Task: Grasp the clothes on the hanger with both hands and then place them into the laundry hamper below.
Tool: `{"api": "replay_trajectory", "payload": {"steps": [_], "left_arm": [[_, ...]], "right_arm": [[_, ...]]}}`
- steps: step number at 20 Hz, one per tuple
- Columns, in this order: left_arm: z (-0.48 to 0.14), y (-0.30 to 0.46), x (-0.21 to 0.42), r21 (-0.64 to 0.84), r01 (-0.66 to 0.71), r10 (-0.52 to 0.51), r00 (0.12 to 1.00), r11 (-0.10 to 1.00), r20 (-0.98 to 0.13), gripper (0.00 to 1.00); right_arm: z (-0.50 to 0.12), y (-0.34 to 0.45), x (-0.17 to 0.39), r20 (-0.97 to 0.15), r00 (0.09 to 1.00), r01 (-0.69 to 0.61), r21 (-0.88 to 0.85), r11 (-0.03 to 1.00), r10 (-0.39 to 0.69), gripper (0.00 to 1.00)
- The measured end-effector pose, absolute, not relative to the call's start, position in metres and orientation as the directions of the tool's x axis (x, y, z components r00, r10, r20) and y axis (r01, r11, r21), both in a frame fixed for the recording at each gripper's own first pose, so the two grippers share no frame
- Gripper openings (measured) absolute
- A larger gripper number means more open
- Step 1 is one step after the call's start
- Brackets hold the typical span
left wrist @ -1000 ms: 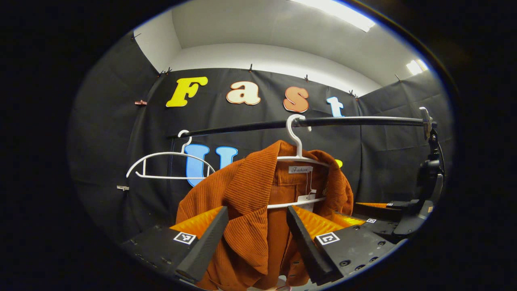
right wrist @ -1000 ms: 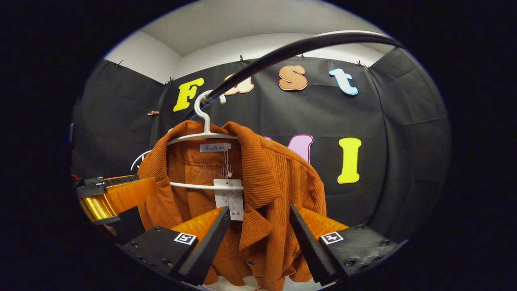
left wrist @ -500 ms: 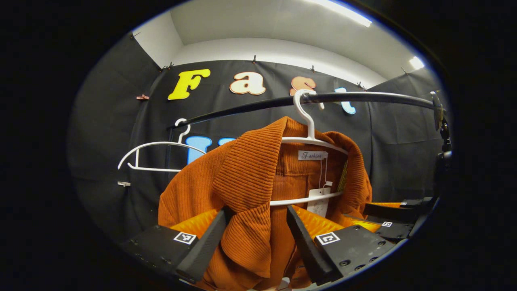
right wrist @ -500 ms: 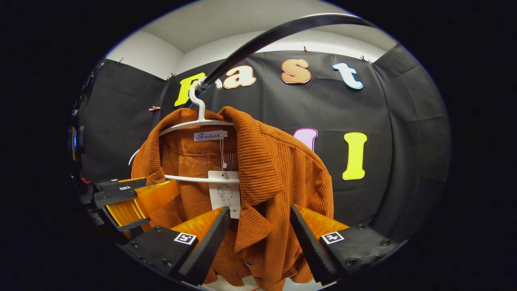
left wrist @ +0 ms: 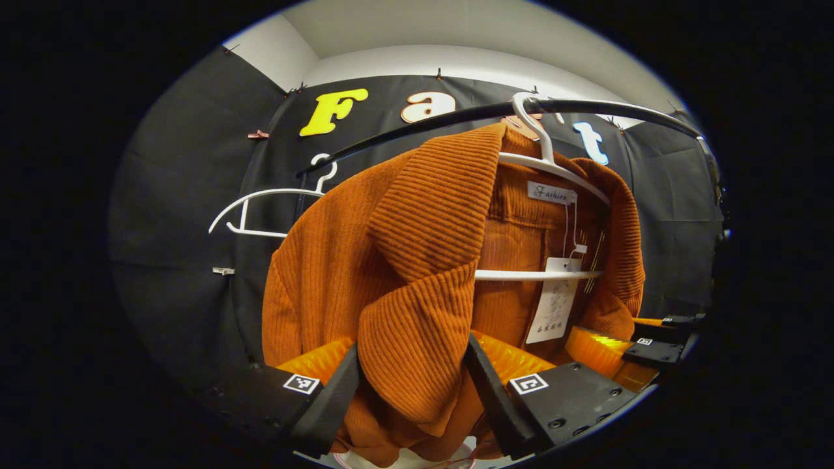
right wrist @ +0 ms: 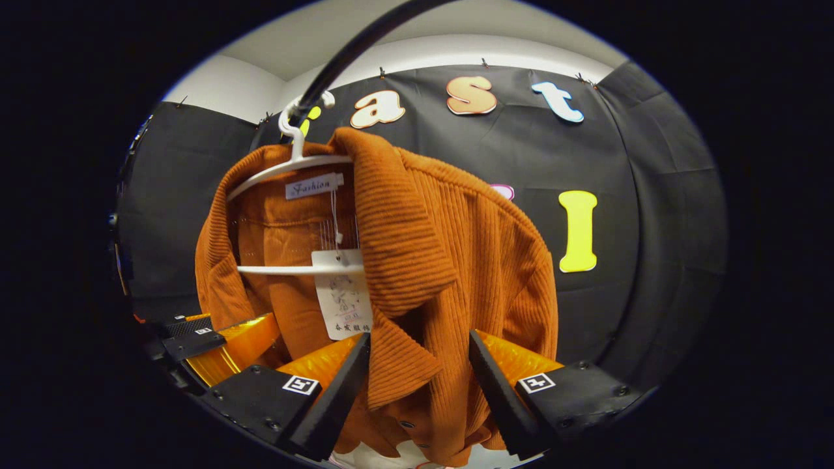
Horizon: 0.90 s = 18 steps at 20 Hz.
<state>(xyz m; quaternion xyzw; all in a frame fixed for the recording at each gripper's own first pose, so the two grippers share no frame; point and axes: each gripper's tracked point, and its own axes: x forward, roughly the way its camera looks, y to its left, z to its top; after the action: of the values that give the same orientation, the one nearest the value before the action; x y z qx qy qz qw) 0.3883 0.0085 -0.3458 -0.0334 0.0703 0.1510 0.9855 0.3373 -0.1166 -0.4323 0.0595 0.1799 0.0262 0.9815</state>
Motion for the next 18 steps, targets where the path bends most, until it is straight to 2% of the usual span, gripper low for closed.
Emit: {"api": "replay_trajectory", "payload": {"steps": [2,3,5,6,7,12,18], "left_arm": [[-0.345,0.010,0.394,-0.042,-0.297,0.289,0.947,0.954,-0.141,0.90],[-0.345,0.007,0.397,-0.049,-0.276,0.266,0.953,0.960,-0.148,0.87],[-0.343,0.024,0.396,-0.051,-0.320,0.309,0.939,0.946,-0.148,0.36],[-0.346,0.024,0.399,-0.069,-0.305,0.291,0.943,0.950,-0.164,0.10],[-0.346,0.026,0.397,-0.072,-0.316,0.299,0.937,0.946,-0.178,0.07],[-0.320,0.065,0.367,-0.021,-0.389,0.382,0.911,0.921,-0.154,0.07],[-0.280,0.099,0.349,0.081,-0.439,0.444,0.893,0.895,-0.070,0.07]], "right_arm": [[-0.444,-0.118,0.341,-0.373,0.924,-0.043,0.127,0.991,0.088,0.93],[-0.446,-0.124,0.346,-0.370,0.925,-0.043,0.110,0.993,0.081,0.77],[-0.444,-0.148,0.353,-0.354,0.935,0.003,0.070,0.998,0.022,0.44],[-0.443,-0.150,0.354,-0.354,0.934,-0.012,0.095,0.995,0.045,0.28],[-0.443,-0.152,0.354,-0.359,0.932,-0.012,0.113,0.994,0.052,0.11],[-0.418,-0.184,0.354,-0.316,0.949,0.029,0.123,0.992,0.011,0.11],[-0.408,-0.198,0.351,-0.307,0.947,-0.044,0.169,0.985,0.095,0.11]]}}
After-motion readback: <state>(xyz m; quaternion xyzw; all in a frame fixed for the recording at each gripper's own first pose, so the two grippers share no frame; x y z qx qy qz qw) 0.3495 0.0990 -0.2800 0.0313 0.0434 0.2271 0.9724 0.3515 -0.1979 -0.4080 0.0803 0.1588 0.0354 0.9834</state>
